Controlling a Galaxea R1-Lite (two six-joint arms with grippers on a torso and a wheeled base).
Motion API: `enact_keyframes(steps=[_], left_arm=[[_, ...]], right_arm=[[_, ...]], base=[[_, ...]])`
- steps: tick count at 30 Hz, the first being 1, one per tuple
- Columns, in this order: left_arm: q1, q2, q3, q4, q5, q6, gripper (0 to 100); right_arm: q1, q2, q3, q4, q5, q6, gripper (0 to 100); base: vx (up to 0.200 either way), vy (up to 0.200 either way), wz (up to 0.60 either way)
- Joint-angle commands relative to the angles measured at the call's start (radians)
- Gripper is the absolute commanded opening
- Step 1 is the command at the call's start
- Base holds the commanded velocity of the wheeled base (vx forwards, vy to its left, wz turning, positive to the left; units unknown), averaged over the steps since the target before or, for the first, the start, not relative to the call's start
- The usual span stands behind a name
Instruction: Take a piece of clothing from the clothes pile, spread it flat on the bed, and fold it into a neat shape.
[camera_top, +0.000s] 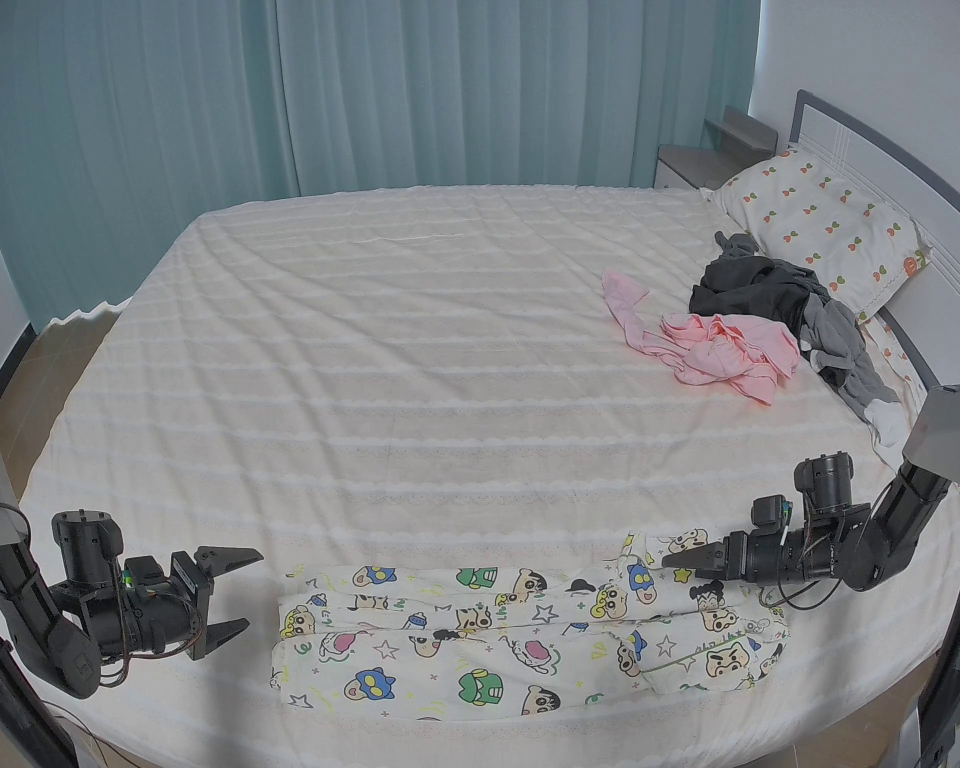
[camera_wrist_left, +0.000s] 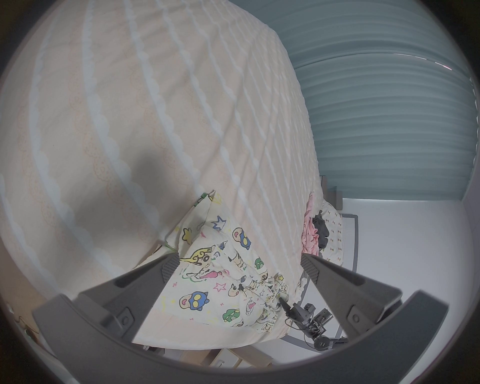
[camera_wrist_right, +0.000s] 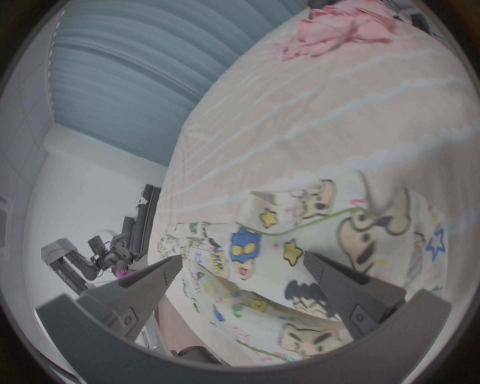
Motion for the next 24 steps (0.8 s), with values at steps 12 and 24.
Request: enact_keyframes(steps=[12, 24], left_arm=[[0.002, 0.008, 0.009, -0.001, 0.001, 0.001, 100], [0.002, 0.010, 0.009, -0.001, 0.007, 0.005, 100]], right_arm=[[-0.058, -0.032, 0.081, -0.002, 0.007, -0.017, 100], [0.086, -0.193, 0.021, 0.012, 0.009, 0.057, 100]], base=[[0.000, 0.000, 0.00], [0.000, 0.000, 0.00]])
